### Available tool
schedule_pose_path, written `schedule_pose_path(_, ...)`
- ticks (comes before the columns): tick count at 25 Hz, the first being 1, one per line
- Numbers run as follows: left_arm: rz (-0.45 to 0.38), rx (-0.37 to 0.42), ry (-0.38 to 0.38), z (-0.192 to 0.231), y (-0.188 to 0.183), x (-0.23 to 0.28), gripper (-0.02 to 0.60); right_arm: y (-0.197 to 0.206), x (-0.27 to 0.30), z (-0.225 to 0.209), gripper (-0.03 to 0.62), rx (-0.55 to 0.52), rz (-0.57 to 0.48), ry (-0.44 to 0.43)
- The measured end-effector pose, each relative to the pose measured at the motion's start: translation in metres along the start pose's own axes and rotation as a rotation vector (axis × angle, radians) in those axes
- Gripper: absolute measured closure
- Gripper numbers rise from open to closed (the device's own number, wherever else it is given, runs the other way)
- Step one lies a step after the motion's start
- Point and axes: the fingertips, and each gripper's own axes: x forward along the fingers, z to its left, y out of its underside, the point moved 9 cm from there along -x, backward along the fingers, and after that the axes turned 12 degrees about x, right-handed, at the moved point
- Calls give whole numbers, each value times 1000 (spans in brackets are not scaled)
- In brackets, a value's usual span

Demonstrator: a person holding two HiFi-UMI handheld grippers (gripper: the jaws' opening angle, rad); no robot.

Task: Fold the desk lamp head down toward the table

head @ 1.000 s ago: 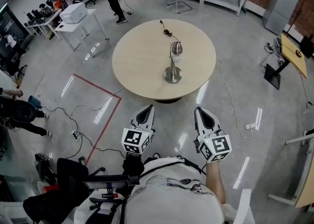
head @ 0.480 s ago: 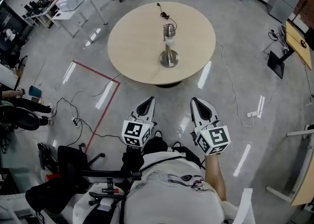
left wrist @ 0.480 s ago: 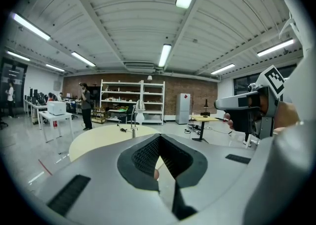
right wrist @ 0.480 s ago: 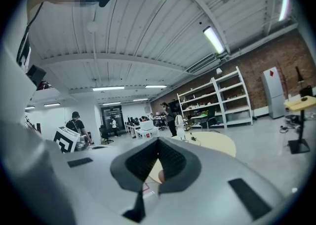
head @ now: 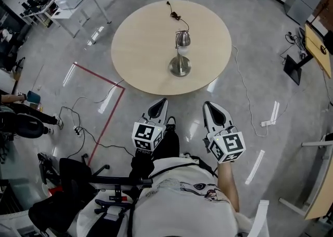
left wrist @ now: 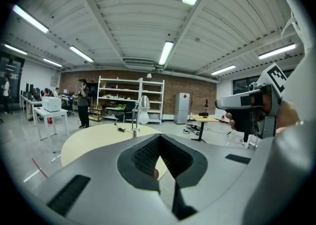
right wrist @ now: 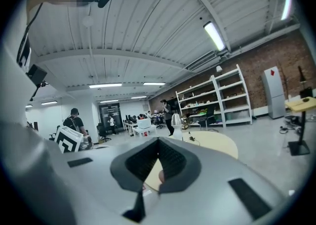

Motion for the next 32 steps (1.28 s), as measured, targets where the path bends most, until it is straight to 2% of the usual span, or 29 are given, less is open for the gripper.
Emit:
schedule_pose_path(9,-4,0,78,84,-20,75,578,-49,91,-15,589,-9,-43,44)
schedule_pose_path(19,47,0,186,149,-12,129,579,-70,166,-26,589,5,-60,104)
schedule_pose_path(26,81,-6,225,155,-6,155,578,-86,182,-34,589,-7,-60,119)
schedule_pose_path(32,100,-14,195,153,-8,170,580,-105,203,-43,589,-10,-46,78)
